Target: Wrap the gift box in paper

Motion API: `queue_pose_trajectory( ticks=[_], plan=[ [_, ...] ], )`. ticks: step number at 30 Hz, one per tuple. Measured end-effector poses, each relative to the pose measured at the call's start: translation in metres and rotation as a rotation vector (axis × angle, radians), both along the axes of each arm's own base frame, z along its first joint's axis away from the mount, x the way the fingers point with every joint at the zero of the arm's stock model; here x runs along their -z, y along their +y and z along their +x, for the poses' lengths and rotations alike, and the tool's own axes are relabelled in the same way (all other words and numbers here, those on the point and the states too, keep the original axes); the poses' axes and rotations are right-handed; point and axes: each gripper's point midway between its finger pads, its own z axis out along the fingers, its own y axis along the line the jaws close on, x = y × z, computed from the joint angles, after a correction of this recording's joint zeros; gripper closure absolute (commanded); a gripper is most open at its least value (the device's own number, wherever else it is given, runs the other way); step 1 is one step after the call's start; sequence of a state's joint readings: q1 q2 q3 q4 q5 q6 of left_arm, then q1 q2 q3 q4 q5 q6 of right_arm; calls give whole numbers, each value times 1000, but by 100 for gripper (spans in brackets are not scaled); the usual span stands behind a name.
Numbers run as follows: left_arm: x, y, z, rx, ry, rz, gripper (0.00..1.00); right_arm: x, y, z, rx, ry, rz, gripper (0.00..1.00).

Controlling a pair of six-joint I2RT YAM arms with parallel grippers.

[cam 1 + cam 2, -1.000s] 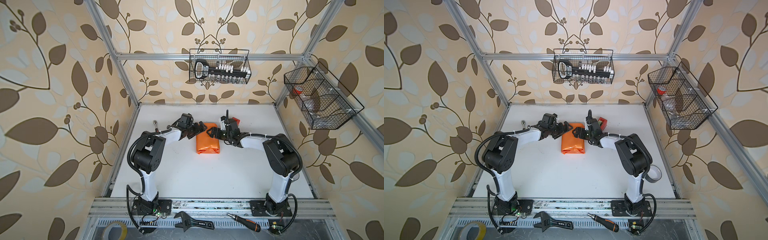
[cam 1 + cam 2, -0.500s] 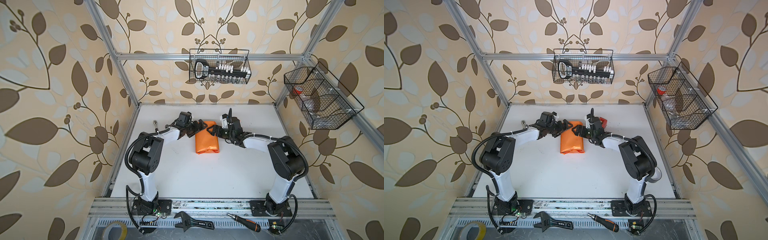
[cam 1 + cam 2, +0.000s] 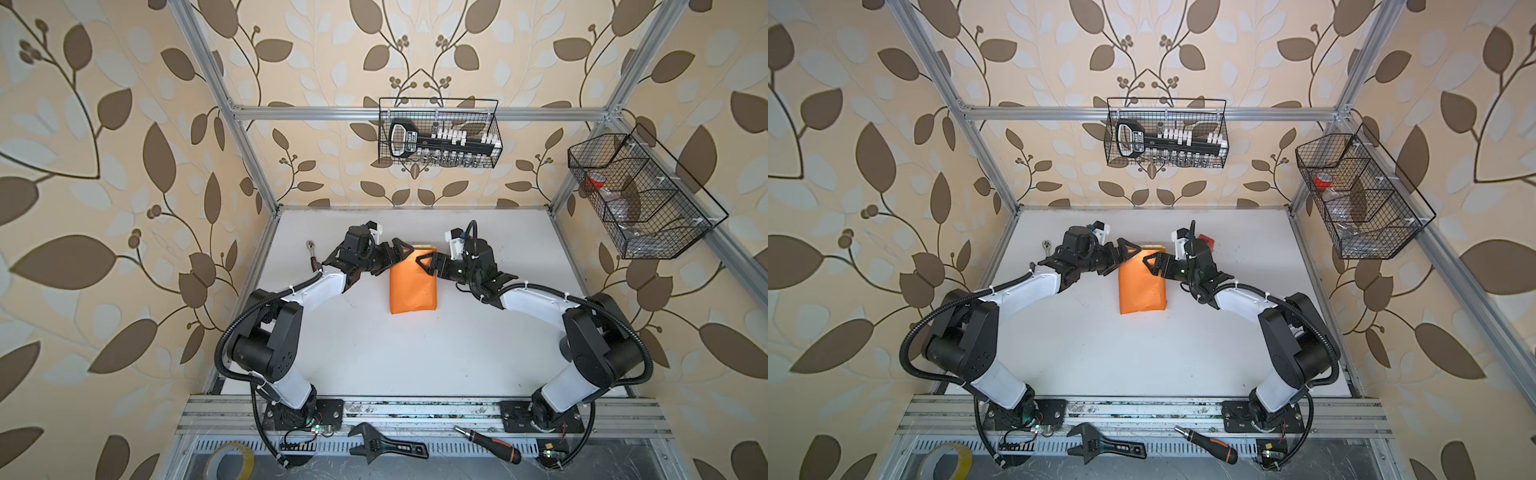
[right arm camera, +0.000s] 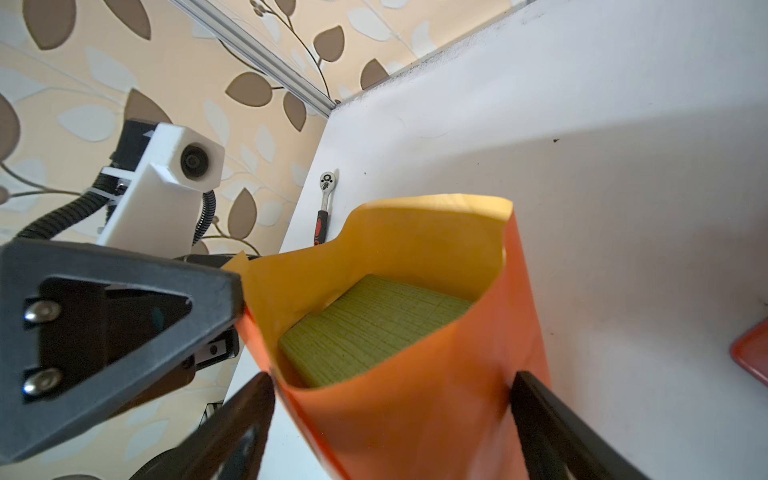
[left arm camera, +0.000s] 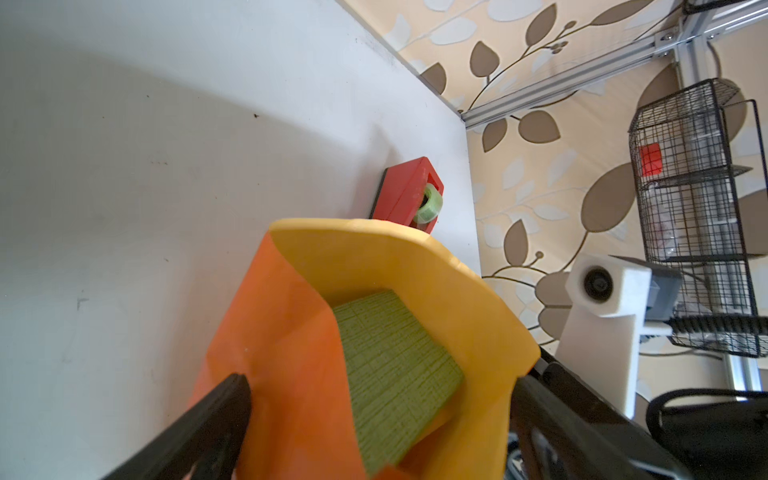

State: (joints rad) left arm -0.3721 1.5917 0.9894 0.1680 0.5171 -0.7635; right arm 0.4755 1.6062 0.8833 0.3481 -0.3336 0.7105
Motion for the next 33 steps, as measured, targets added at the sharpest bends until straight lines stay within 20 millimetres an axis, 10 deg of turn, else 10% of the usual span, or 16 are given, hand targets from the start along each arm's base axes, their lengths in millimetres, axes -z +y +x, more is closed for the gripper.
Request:
queue_pose_trajectory(
  ticks=[15,33],
  plan=[
    [-17,-13,-77,103,-97,-15,1,-10,7,-63,-49,-61,15,17],
    [-14,37,-102,-56,-164,121,1,7,-2,-73,7,-78,-60,23]
  ],
)
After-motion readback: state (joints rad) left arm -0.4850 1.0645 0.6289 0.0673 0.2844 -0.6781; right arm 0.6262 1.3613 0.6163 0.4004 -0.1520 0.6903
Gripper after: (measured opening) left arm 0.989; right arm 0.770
